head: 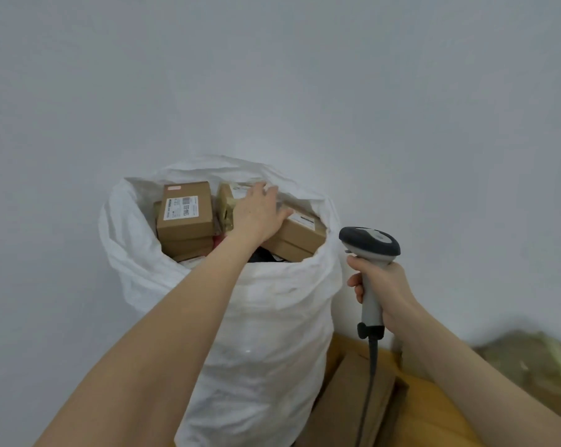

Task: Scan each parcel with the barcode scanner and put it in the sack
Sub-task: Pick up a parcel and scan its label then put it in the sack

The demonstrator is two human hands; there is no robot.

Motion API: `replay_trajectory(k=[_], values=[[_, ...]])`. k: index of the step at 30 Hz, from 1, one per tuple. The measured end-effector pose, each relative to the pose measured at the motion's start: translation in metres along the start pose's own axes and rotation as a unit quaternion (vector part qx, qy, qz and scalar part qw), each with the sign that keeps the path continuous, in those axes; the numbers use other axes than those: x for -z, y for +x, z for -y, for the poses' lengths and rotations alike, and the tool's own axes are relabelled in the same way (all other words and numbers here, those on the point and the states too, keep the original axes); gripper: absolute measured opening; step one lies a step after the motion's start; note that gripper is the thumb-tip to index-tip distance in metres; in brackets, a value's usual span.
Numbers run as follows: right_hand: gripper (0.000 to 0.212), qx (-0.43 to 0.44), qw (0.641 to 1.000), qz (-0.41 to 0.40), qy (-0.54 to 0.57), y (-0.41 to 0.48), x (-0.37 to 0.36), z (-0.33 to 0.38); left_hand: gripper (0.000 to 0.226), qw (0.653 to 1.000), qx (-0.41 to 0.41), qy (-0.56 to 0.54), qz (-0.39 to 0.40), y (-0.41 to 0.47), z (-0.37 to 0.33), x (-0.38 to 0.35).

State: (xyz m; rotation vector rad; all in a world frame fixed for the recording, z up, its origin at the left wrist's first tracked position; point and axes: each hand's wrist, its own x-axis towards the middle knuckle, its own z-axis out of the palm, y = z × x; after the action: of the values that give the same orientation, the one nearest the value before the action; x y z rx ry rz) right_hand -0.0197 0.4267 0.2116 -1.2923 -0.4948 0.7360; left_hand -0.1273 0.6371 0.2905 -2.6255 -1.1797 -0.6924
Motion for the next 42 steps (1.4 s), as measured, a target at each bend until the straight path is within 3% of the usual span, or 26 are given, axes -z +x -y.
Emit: replay_trajectory(k=[3,7,16,24,32,38,42], values=[[0.012,-0.016,1.000,-0.019,0.017,-0.005,0.041,-0.012,0.060,0.998,-0.048,-0.045,-0.016,-0.010,-0.063,-0.019],[0.012,-0.051,0.997,-0.059,0.027,-0.008,0.097,-0.037,0.056,0.991,-0.104,-0.081,0.024,-0.036,-0.143,-0.072],[0.014,-0.133,0.982,-0.134,0.008,-0.010,0.197,-0.116,0.054,0.948,-0.086,-0.138,0.275,-0.127,-0.229,-0.205],[0.022,-0.253,0.950,-0.181,0.006,-0.014,0.236,-0.184,0.074,0.867,0.059,-0.156,0.470,-0.197,-0.213,-0.277],[0.021,-0.349,0.922,-0.155,0.058,0.004,0.203,-0.270,0.072,0.883,0.126,-0.119,0.436,-0.200,-0.149,-0.333],[0.037,-0.399,0.893,-0.157,0.138,0.007,0.175,-0.309,0.069,0.855,0.140,-0.069,0.494,-0.209,-0.123,-0.372],[0.043,-0.407,0.884,-0.180,0.141,0.003,0.182,-0.310,0.060,0.839,0.141,-0.114,0.513,-0.225,-0.122,-0.379]])
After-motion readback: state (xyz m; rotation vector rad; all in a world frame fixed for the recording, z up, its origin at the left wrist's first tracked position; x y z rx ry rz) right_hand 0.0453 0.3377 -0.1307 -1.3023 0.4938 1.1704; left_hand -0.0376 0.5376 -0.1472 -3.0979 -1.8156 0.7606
